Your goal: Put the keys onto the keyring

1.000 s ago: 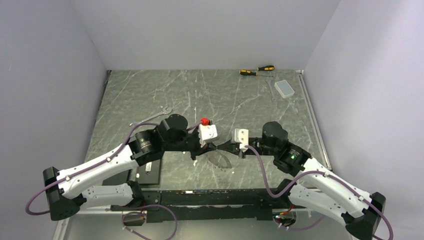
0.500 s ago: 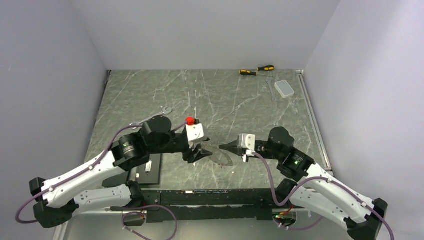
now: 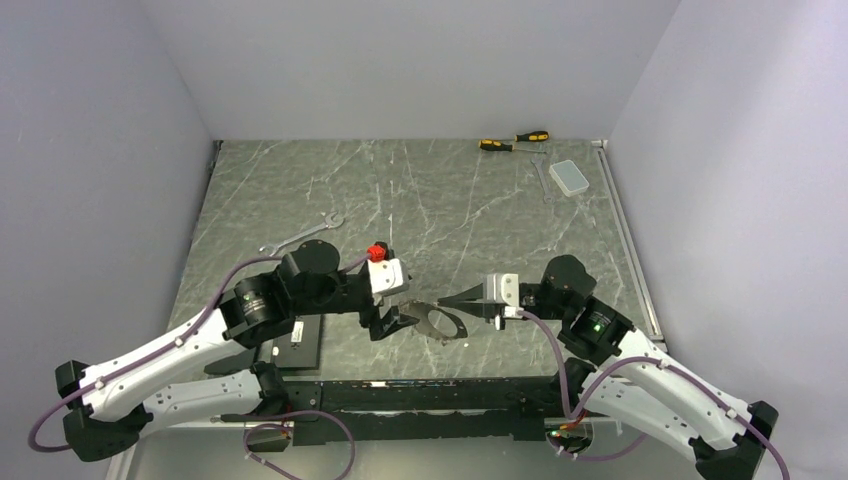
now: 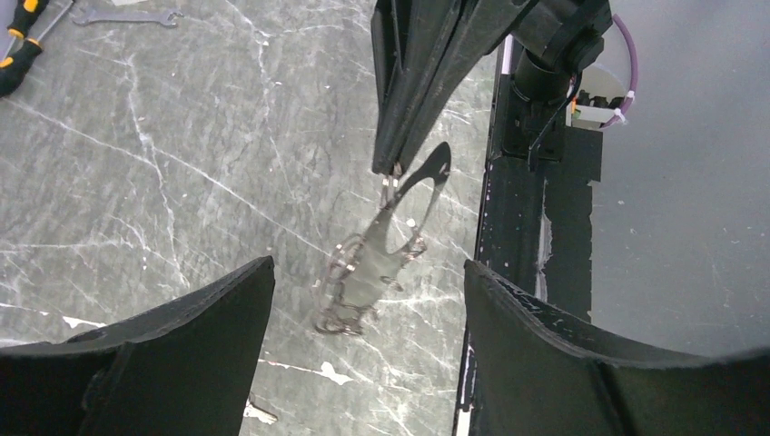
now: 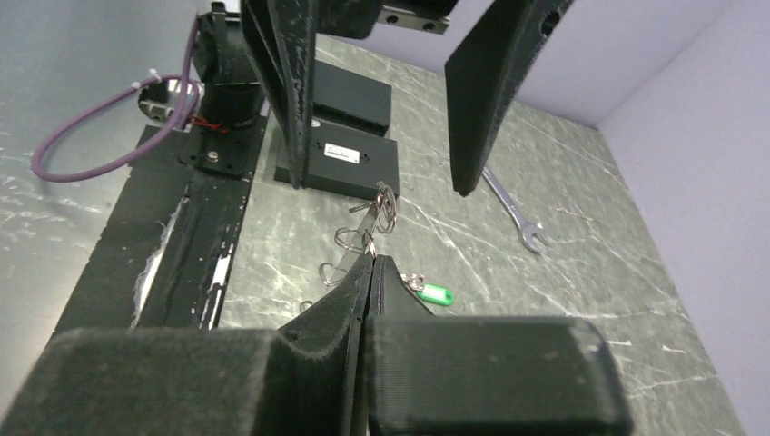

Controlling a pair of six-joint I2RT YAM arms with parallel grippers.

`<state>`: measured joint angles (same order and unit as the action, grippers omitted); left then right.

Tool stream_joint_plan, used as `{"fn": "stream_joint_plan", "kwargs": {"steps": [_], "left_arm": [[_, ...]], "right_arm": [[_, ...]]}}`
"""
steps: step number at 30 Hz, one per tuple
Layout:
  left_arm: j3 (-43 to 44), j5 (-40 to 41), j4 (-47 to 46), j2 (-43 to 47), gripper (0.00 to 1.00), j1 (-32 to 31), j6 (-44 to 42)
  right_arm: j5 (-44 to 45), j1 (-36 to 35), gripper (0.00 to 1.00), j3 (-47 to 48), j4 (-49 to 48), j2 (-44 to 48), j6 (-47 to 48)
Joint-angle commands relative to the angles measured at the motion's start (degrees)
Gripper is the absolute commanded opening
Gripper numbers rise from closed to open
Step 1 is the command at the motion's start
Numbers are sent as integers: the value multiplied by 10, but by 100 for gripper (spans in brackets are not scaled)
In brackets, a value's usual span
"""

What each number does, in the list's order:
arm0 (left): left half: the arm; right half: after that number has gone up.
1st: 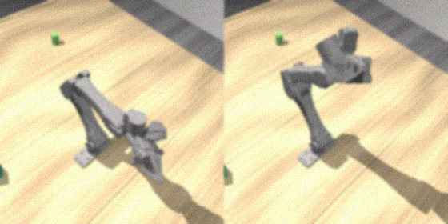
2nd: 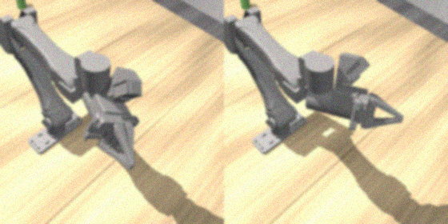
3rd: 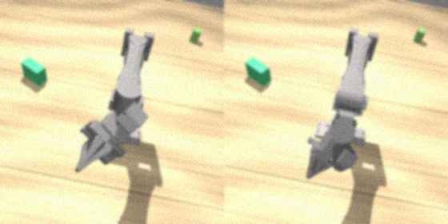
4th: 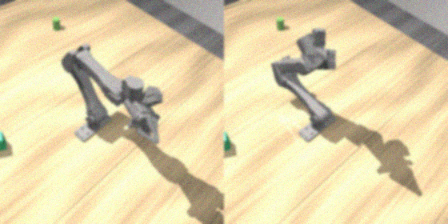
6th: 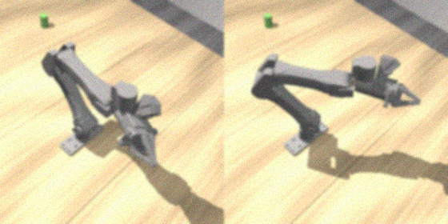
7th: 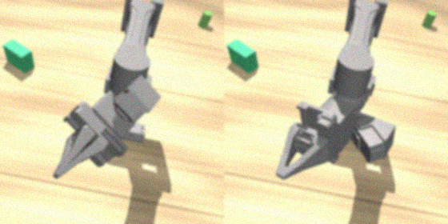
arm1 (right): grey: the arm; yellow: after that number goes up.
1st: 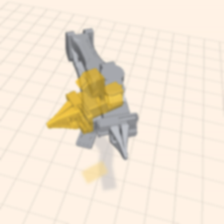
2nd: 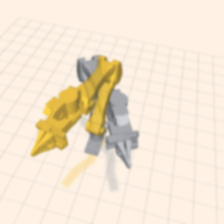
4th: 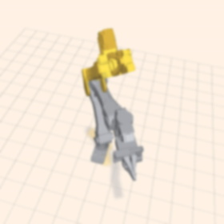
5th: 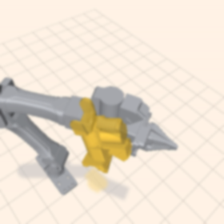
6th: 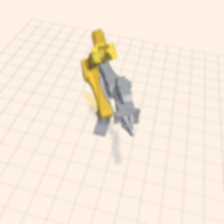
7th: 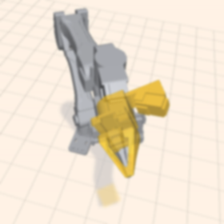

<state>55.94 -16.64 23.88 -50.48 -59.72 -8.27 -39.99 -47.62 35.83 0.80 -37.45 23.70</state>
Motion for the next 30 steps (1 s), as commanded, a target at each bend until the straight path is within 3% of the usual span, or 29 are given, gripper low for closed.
{"fn": "stream_joint_plan", "kwargs": {"steps": [1, 6, 10, 13, 15, 18, 30], "left_arm": [[7, -21, -15, -9, 81, -2, -29], [9, -62, -12, -31, 73, -2, -32], [14, -79, -3, -49, 51, -2, -32], [19, -87, -5, -56, 42, -2, -33], [21, -91, -6, -58, 30, -2, -34], [29, -105, 5, -65, 2, -2, -43], [49, -186, 39, -60, 0, -2, -57]], "right_arm": [[-49, -1, 0, 43, 2, 8, -3], [-53, -1, 0, 49, 6, 14, -4], [-71, -1, 0, 55, 10, 17, -3], [-79, -1, 0, 60, 28, 18, 10], [-82, -1, 0, 60, 33, 21, 14], [-85, -1, 0, 64, 45, 20, 21], [-116, -1, 0, 91, 107, 4, 59]]}}
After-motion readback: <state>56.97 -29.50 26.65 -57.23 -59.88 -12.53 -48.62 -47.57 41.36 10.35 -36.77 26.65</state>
